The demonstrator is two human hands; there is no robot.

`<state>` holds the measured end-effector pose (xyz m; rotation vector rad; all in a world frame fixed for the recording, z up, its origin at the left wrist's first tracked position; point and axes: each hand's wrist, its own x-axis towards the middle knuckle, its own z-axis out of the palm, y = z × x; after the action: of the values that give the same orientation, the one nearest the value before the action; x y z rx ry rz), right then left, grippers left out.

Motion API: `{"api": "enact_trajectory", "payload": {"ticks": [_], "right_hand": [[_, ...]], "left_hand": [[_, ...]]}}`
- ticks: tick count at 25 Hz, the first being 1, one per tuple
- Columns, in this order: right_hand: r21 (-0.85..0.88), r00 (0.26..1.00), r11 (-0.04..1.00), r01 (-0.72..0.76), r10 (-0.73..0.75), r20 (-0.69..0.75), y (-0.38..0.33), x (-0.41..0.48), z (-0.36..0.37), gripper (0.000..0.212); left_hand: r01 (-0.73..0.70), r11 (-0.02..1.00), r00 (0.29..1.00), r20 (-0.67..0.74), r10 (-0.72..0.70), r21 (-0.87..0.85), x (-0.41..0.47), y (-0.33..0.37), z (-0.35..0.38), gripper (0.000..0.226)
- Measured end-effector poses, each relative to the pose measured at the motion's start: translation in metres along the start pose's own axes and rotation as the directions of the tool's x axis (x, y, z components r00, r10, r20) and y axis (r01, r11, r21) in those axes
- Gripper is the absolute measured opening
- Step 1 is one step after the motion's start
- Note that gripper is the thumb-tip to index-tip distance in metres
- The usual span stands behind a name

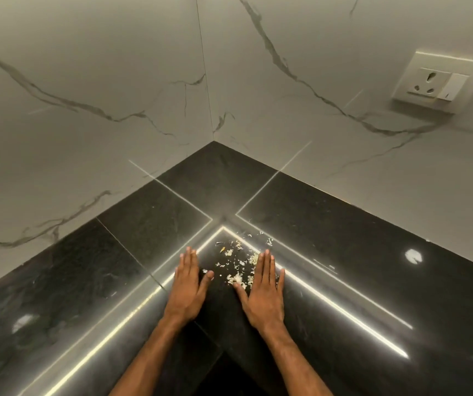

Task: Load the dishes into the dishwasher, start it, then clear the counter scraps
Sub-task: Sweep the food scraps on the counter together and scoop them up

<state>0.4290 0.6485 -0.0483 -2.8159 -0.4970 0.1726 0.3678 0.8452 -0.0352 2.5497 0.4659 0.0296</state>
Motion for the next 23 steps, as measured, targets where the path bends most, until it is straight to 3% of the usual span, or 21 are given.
{"api": "enact_trajectory", "payload": {"ticks": [3, 5, 7, 10, 12, 14, 16, 18, 20, 22, 23], "right_hand": [[0.069, 0.987, 0.986, -0.154, 0.156, -0.025, -0.001, -0.002, 0.008, 0.104], [0.074, 0.968, 0.966, -0.247, 0.249, -0.025, -0.001, -0.003, 0.016, 0.105], [0.081, 0.962, 0.959, -0.27, 0.272, -0.009, -0.006, 0.006, 0.018, 0.1], [0.224, 0.995, 0.972, -0.07, 0.084, -0.054, -0.015, 0.024, 0.019, 0.089], [0.345, 0.993, 0.938, -0.021, 0.061, -0.105, -0.005, 0.043, 0.01, 0.084], [0.342, 0.975, 0.93, -0.138, 0.189, -0.12, 0.018, 0.067, -0.002, 0.082], [0.232, 0.966, 0.942, -0.243, 0.257, -0.031, 0.039, 0.091, -0.011, 0.082], [0.11, 0.996, 0.992, -0.057, 0.048, 0.077, 0.04, 0.107, -0.01, 0.084], [0.19, 0.948, 0.954, 0.232, -0.266, 0.177, 0.035, 0.115, -0.005, 0.08], [0.408, 0.894, 0.873, 0.266, -0.382, 0.233, 0.042, 0.127, -0.015, 0.07], [0.466, 0.904, 0.855, 0.227, -0.363, 0.225, 0.051, 0.141, -0.023, 0.066]], "left_hand": [[0.114, 0.986, 0.993, 0.027, -0.118, 0.118, 0.029, -0.031, -0.021, 0.091], [0.103, 0.982, 0.99, 0.082, -0.117, 0.16, 0.04, -0.034, -0.016, 0.092], [-0.018, 0.985, 0.991, 0.135, -0.005, 0.172, 0.051, -0.022, -0.004, 0.091], [-0.27, 0.961, 0.935, 0.253, 0.247, 0.058, 0.052, 0.005, 0.018, 0.088], [-0.341, 0.937, 0.902, 0.256, 0.347, -0.07, 0.06, 0.012, 0.017, 0.084], [-0.304, 0.95, 0.931, 0.189, 0.311, -0.068, 0.08, 0.006, 0.005, 0.081], [-0.162, 0.987, 0.978, 0.134, 0.159, 0.014, 0.099, -0.006, -0.006, 0.081], [-0.087, 0.992, 0.98, 0.189, 0.069, 0.09, 0.107, -0.01, -0.008, 0.081], [-0.185, 0.977, 0.948, 0.282, 0.149, 0.106, 0.098, -0.001, 0.004, 0.08], [-0.236, 0.969, 0.903, 0.351, 0.248, -0.077, 0.085, 0.015, 0.015, 0.079], [-0.167, 0.965, 0.904, 0.359, 0.232, -0.203, 0.085, 0.021, 0.015, 0.077]]}}
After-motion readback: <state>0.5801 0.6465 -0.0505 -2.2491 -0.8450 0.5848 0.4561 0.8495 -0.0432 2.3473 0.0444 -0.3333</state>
